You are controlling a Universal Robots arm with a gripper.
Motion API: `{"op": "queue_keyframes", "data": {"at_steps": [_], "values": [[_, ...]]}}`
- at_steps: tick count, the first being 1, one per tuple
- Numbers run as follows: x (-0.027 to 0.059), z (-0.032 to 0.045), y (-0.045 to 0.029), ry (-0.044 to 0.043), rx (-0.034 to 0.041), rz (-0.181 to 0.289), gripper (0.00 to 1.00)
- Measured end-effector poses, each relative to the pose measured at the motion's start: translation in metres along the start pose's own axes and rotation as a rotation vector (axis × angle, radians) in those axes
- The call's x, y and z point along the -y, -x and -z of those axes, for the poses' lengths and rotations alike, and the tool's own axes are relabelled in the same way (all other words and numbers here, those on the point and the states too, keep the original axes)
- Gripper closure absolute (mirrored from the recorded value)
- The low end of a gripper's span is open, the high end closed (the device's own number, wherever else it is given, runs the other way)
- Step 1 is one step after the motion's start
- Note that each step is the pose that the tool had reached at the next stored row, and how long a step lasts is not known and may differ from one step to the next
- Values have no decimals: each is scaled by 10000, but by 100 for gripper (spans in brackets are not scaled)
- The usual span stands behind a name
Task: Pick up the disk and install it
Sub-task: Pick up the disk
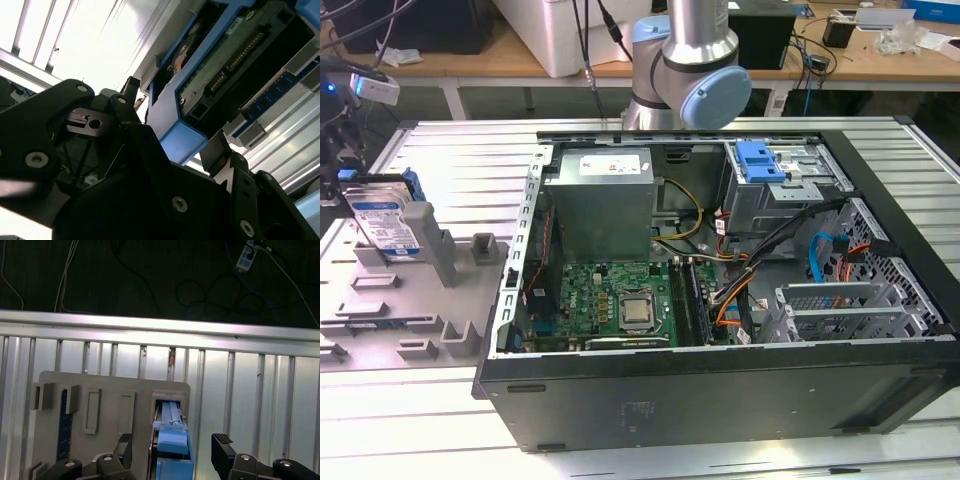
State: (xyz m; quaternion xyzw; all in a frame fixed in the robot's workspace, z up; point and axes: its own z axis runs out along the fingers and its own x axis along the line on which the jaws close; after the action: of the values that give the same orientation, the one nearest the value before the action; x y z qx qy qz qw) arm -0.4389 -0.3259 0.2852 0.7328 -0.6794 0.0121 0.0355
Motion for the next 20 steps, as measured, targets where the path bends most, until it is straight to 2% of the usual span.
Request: {"op": "queue_keyframes", "data": {"at_steps": [9, 10, 11, 12, 14, 15, 16, 20], "values": [[-15, -2, 2, 2, -36, 13, 29], [-17, -2, 2, 3, -44, 19, 35], [-18, -1, 2, 4, -53, 21, 35], [-18, -2, 2, 5, -62, 23, 42], [-19, -3, 2, 5, -79, 28, 44], [-19, -3, 2, 6, -90, 30, 50], [-19, -3, 2, 6, -100, 34, 62], [-19, -5, 2, 9, -160, 41, 62]]}}
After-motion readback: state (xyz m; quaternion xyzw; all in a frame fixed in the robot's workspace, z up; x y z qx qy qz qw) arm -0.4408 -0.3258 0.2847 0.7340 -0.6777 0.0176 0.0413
